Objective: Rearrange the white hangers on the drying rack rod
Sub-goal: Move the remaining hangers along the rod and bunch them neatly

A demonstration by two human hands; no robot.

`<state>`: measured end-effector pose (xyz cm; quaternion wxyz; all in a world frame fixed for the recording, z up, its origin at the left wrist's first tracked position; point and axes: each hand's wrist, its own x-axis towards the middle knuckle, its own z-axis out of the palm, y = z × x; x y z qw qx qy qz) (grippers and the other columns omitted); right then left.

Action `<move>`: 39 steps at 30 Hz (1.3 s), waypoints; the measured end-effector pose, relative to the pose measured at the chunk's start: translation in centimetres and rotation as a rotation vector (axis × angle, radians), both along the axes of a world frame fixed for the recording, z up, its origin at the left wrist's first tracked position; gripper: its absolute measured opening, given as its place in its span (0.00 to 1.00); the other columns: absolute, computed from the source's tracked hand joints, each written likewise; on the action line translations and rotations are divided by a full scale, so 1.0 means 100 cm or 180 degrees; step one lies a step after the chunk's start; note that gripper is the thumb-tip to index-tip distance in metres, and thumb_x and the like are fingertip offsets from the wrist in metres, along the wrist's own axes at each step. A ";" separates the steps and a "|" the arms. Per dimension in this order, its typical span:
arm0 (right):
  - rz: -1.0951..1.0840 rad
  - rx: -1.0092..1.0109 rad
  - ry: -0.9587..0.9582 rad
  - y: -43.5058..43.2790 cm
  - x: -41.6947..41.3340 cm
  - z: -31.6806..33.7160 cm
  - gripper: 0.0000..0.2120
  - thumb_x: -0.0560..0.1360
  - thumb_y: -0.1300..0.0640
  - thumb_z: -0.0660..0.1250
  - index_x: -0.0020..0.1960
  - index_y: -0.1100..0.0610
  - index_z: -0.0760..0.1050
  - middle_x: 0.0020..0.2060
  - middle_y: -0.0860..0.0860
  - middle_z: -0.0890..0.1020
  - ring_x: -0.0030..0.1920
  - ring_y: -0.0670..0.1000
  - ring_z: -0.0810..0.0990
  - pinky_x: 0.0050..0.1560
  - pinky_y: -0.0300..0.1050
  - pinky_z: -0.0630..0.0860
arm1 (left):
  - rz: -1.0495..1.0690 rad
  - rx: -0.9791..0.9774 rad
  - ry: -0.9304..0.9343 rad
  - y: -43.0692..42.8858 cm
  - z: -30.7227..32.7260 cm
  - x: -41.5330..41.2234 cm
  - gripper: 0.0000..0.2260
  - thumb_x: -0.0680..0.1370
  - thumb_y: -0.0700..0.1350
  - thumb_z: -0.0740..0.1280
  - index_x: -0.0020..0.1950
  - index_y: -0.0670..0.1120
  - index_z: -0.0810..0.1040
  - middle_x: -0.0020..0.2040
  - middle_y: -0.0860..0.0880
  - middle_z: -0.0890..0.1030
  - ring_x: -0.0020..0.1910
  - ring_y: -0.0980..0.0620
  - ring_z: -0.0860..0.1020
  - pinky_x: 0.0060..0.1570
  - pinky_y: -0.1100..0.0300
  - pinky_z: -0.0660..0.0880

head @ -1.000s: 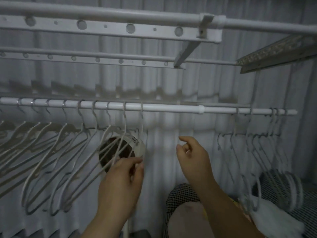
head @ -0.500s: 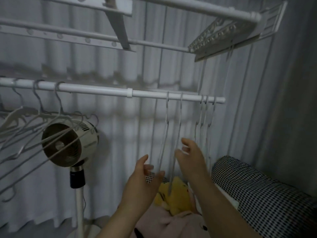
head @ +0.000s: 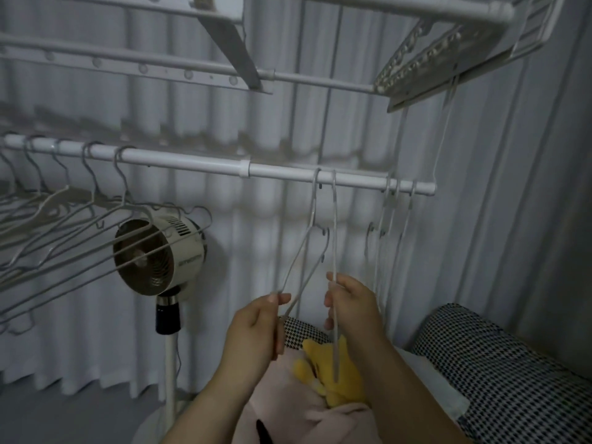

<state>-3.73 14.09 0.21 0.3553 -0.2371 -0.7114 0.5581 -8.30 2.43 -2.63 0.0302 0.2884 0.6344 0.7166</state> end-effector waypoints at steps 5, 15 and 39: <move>0.0108 0.0306 0.0312 -0.002 0.000 0.005 0.12 0.78 0.66 0.56 0.55 0.66 0.76 0.27 0.51 0.68 0.28 0.49 0.66 0.35 0.47 0.68 | 0.0296 0.0095 0.0321 -0.010 0.006 0.001 0.14 0.80 0.43 0.52 0.41 0.52 0.75 0.14 0.50 0.68 0.18 0.60 0.69 0.29 0.77 0.68; 0.0698 0.0264 0.0313 -0.048 -0.034 0.006 0.12 0.78 0.66 0.56 0.58 0.61 0.74 0.27 0.51 0.69 0.17 0.41 0.68 0.20 0.33 0.69 | 0.0720 0.0114 0.0333 -0.076 0.007 -0.018 0.14 0.79 0.42 0.55 0.41 0.56 0.76 0.14 0.49 0.69 0.17 0.61 0.69 0.25 0.73 0.67; 0.1049 -0.0307 0.0123 -0.169 -0.137 0.014 0.08 0.79 0.65 0.55 0.52 0.61 0.72 0.26 0.54 0.70 0.15 0.42 0.66 0.16 0.33 0.69 | 0.1007 -0.0160 0.0274 -0.193 0.000 -0.115 0.12 0.80 0.42 0.55 0.44 0.54 0.76 0.15 0.52 0.70 0.19 0.61 0.71 0.25 0.74 0.67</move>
